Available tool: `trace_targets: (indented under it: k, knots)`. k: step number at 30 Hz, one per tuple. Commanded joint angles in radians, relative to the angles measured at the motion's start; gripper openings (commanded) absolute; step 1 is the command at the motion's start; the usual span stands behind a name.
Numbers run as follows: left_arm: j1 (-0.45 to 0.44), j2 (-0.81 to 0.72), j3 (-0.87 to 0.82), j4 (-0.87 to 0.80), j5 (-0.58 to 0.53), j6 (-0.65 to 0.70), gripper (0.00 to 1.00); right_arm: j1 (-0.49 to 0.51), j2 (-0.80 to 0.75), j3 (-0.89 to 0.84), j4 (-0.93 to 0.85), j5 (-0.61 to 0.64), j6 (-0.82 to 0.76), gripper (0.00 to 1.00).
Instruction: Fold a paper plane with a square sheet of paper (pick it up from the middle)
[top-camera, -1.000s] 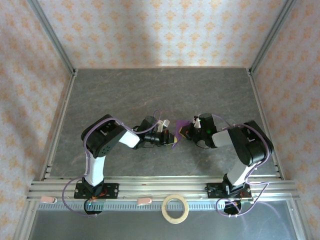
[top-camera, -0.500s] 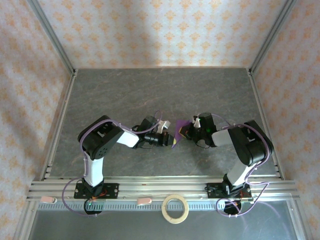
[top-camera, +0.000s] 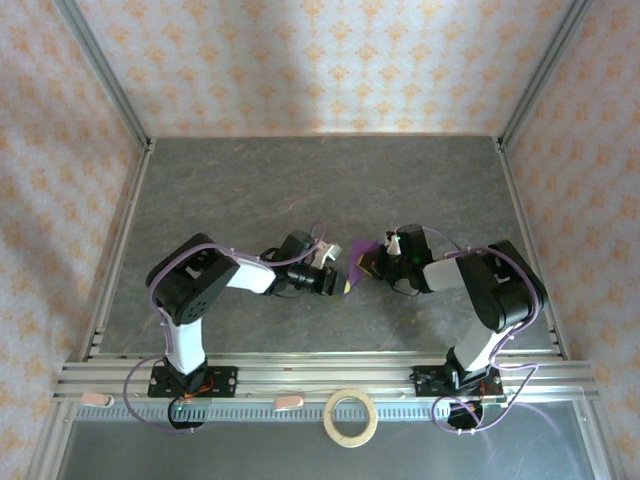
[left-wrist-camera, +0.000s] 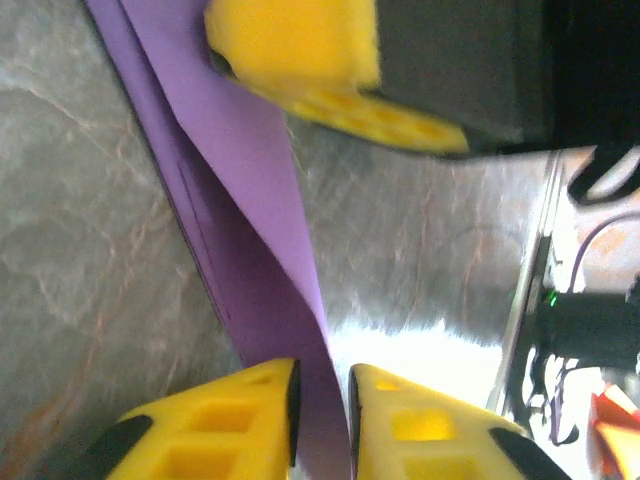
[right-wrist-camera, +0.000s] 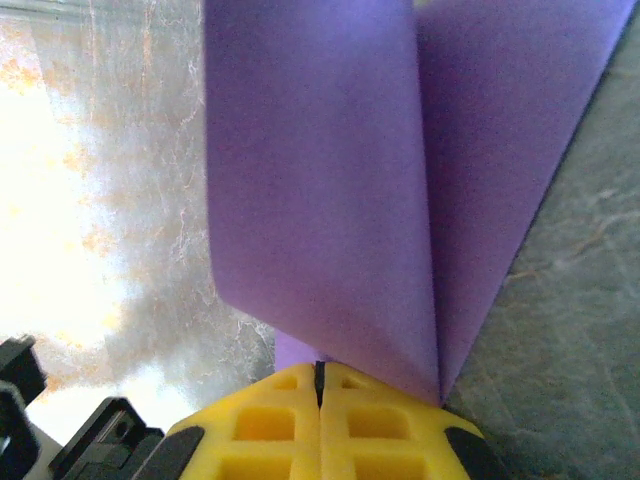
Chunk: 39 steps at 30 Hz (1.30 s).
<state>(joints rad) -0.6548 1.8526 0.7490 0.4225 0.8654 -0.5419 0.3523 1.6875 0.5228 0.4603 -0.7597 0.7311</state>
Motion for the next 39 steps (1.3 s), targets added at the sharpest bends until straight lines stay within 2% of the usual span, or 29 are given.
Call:
trace_targets:
  k: [1,4,7,9,12,17,21,27,39]
  knots:
    - [-0.002,-0.057,-0.040,-0.169,-0.052,0.029,0.33,-0.004,0.066,-0.014,-0.124,0.156,-0.038,0.00]
    - [0.000,-0.120,-0.043,-0.171,-0.128,0.009,0.40,-0.004,0.064,-0.009,-0.134,0.157,-0.042,0.00]
    - [-0.001,-0.170,-0.046,-0.147,-0.183,-0.051,0.41,-0.004,0.064,-0.006,-0.141,0.157,-0.045,0.00]
    - [0.000,-0.185,-0.035,-0.120,-0.193,-0.075,0.31,-0.005,0.063,-0.003,-0.149,0.161,-0.048,0.00]
    - [-0.002,-0.167,0.010,-0.089,-0.142,-0.088,0.14,-0.003,0.064,0.002,-0.155,0.160,-0.051,0.00]
    - [-0.021,-0.063,0.128,-0.107,-0.006,-0.076,0.05,-0.003,0.060,0.002,-0.159,0.163,-0.051,0.00]
    - [-0.044,0.004,0.210,-0.180,-0.004,-0.036,0.05,-0.003,0.061,0.005,-0.163,0.162,-0.053,0.00]
    - [-0.049,0.104,0.272,-0.205,-0.010,-0.035,0.05,-0.002,0.064,0.008,-0.164,0.159,-0.055,0.00]
    - [-0.051,0.133,0.220,-0.240,-0.053,-0.005,0.04,-0.001,0.064,0.014,-0.178,0.163,-0.060,0.00]
